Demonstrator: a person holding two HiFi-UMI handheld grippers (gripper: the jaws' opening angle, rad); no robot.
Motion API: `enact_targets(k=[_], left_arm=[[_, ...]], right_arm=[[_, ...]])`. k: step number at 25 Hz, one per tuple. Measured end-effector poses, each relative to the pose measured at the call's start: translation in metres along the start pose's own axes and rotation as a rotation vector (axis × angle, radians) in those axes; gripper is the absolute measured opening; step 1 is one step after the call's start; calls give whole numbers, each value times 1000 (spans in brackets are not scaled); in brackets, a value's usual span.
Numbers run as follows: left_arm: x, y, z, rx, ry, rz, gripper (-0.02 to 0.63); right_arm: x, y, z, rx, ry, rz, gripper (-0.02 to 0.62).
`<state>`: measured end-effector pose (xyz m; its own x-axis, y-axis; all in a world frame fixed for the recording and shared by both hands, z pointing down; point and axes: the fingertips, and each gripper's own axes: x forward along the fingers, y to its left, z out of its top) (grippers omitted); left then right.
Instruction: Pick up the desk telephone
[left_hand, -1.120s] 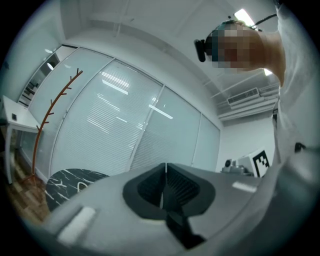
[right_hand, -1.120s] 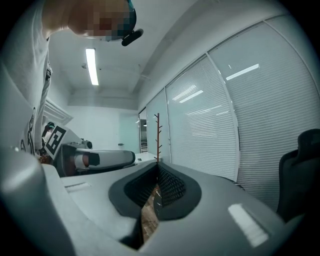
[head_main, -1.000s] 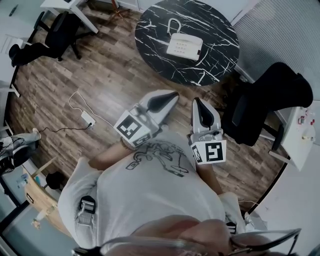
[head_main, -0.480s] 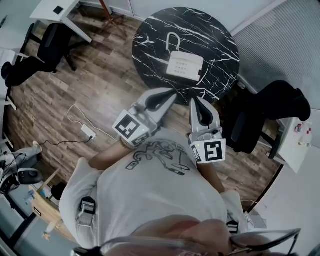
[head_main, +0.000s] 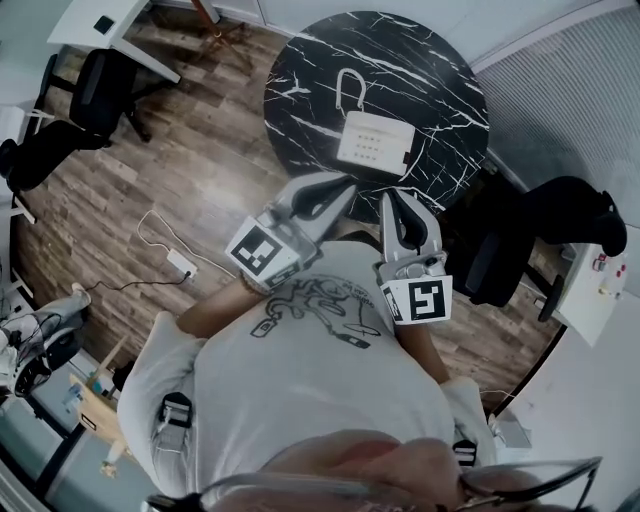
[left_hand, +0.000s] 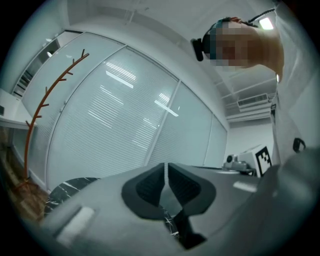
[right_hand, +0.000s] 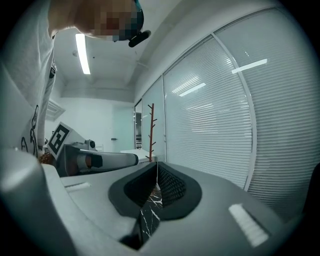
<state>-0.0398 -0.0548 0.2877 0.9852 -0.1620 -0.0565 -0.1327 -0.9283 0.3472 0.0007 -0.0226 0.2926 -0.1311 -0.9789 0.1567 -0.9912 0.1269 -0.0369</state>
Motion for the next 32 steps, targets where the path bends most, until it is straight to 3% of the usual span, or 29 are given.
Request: enact_targets(k=[5, 9, 15, 25, 32], left_arm=[[22, 21, -19, -21, 67, 28, 28], [43, 32, -28, -16, 63, 40, 38], [64, 61, -64, -55, 123, 87, 66], [84, 119, -146, -72, 264, 157, 125], [91, 162, -216, -119, 344, 196, 156]], right_arm=[[14, -28, -13, 19, 32, -1, 14], [18, -53, -27, 29, 60, -1, 21], [29, -87, -55, 37, 104, -6, 46], [56, -130, -135, 73, 222, 1, 109], [68, -158, -200, 107, 297, -39, 153]])
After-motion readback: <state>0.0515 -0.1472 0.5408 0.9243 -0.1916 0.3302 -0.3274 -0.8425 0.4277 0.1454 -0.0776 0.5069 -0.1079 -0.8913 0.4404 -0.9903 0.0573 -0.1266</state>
